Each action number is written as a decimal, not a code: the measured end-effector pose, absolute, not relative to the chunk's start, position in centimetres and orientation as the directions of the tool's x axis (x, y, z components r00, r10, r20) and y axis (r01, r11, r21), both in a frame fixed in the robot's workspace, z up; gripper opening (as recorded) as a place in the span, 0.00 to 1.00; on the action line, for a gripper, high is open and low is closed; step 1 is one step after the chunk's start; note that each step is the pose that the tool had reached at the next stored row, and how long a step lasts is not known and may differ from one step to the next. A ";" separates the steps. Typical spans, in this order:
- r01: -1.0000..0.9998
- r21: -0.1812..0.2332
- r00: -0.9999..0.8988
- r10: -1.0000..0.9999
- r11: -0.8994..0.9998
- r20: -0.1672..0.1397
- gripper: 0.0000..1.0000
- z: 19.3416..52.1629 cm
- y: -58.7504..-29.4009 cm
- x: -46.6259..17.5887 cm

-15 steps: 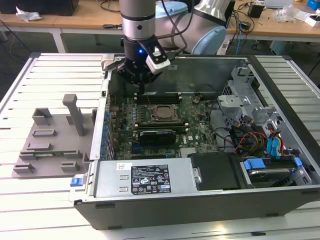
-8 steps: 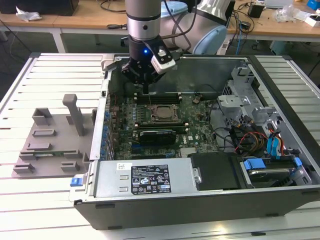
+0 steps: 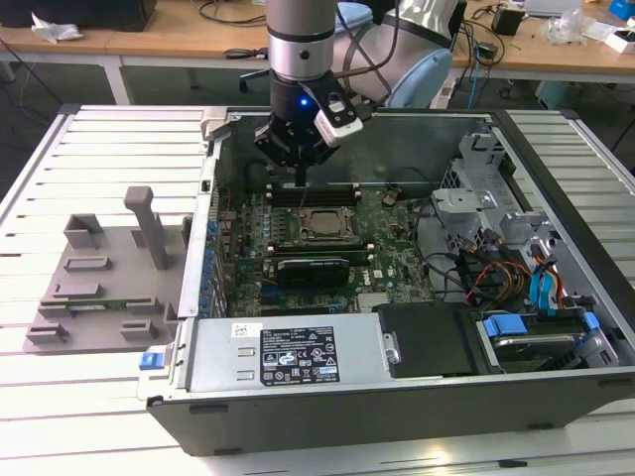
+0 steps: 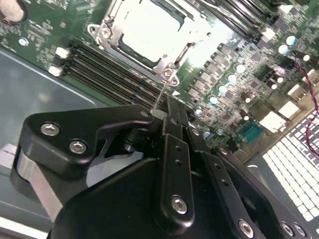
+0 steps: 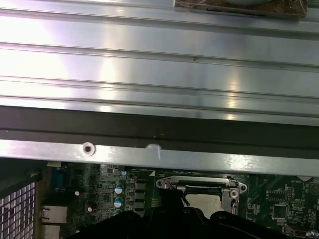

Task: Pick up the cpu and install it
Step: 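Install the first cpu locking lever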

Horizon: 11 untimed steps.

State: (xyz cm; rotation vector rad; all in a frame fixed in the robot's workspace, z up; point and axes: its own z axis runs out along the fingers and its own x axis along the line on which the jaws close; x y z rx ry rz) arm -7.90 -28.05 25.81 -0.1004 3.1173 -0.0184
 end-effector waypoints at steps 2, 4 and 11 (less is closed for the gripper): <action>-0.064 -0.012 -0.998 -0.065 0.998 -0.021 0.11 25.8 -28.0 -7.4; -0.064 -0.012 -0.998 -0.065 0.998 -0.021 0.11 25.8 -28.1 -7.2; -0.064 0.028 -0.998 -0.064 0.998 -0.024 0.11 25.7 -28.7 -7.3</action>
